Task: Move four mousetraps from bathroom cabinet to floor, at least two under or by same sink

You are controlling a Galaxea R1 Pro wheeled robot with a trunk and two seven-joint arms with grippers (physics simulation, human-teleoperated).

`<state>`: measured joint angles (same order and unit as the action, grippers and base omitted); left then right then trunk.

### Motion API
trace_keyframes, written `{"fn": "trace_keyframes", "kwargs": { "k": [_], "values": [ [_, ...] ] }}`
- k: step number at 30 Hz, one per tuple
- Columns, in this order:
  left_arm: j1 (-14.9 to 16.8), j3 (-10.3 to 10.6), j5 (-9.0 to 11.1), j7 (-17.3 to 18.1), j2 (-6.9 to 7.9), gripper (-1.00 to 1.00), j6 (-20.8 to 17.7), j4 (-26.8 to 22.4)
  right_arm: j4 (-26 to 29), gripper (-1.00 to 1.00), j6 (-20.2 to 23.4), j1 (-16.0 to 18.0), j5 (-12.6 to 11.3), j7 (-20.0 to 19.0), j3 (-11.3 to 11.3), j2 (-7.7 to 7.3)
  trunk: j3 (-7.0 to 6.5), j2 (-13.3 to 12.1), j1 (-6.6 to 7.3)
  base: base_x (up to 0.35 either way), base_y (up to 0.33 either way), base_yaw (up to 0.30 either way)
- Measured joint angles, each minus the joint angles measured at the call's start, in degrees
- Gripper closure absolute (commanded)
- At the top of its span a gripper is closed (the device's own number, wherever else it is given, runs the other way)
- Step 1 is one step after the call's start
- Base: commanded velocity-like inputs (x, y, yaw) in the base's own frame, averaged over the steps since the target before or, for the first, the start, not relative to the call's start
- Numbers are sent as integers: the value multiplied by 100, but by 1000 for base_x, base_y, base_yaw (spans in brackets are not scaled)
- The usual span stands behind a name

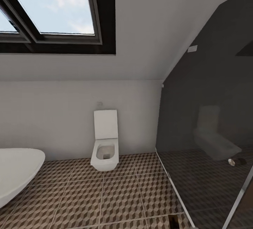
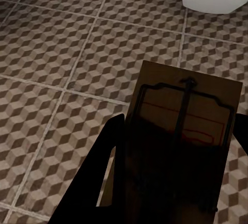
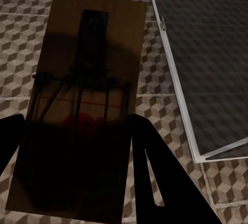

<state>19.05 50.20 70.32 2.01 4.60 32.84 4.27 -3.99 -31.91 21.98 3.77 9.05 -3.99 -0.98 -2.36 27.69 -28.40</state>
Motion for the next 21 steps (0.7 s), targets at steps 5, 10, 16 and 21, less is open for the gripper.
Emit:
{"fn": "trace_keyframes", "kwargs": {
  "k": [5,10,16,21],
  "values": [
    [0,1,0,0,0,100,0,0,0,100,-1,0,0,-2,0,1,0,0,0,0,0,0],
    [0,1,-1,5,-8,100,0,0,0,100,0,0,-1,-8,0,0,0,0,0,0,0,0],
    [0,1,0,0,-3,100,0,0,0,100,-6,0,0,-12,-3,3,0,0,0,0,0,0],
    [0,-6,0,5,11,100,-5,0,1,100,-6,0,0,-17,-4,7,0,1,1,46,40,0]
  ]
}}
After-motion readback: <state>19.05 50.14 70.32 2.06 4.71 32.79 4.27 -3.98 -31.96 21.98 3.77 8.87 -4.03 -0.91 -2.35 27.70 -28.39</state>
